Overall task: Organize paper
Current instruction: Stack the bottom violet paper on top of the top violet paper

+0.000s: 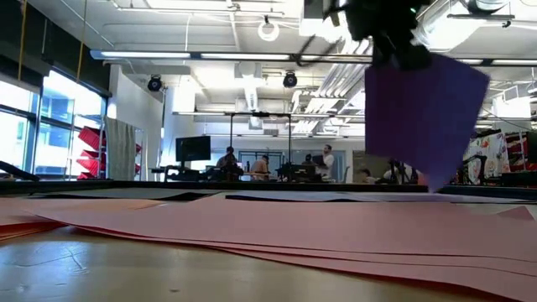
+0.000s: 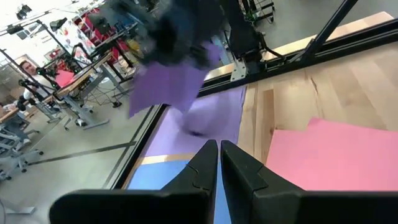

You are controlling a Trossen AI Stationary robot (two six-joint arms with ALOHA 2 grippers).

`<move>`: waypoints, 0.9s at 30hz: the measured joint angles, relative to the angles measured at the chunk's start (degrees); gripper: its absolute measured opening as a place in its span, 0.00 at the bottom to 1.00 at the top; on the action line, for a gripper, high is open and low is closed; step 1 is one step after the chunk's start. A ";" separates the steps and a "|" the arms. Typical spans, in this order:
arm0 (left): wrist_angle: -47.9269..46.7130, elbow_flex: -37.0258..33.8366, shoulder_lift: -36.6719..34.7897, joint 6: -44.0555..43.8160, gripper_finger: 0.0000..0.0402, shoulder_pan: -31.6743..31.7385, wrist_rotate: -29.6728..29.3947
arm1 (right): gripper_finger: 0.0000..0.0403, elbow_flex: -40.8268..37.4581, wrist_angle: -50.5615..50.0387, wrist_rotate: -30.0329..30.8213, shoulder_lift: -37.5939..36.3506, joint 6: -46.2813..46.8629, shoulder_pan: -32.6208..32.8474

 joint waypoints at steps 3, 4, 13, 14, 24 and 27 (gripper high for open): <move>-0.74 0.00 0.00 -0.18 0.00 0.00 0.00 | 0.00 -8.77 6.88 -3.86 -0.02 1.47 4.37; -0.74 0.00 0.02 -0.16 0.00 0.00 0.00 | 0.00 -11.52 9.41 -4.64 -0.01 1.54 5.69; -0.70 0.00 0.01 -0.12 0.00 1.03 0.00 | 0.00 -24.06 32.33 -12.71 0.00 2.62 13.01; -0.73 0.00 0.01 -0.14 0.00 1.25 0.00 | 0.00 -24.40 34.22 -13.63 0.00 2.58 13.40; -0.93 0.00 0.00 -1.61 0.00 1.57 0.00 | 0.00 -24.67 30.19 -13.76 0.00 13.57 8.77; -1.12 0.00 0.00 -1.65 0.00 1.57 0.00 | 0.00 -24.67 29.60 -13.75 0.00 14.76 6.84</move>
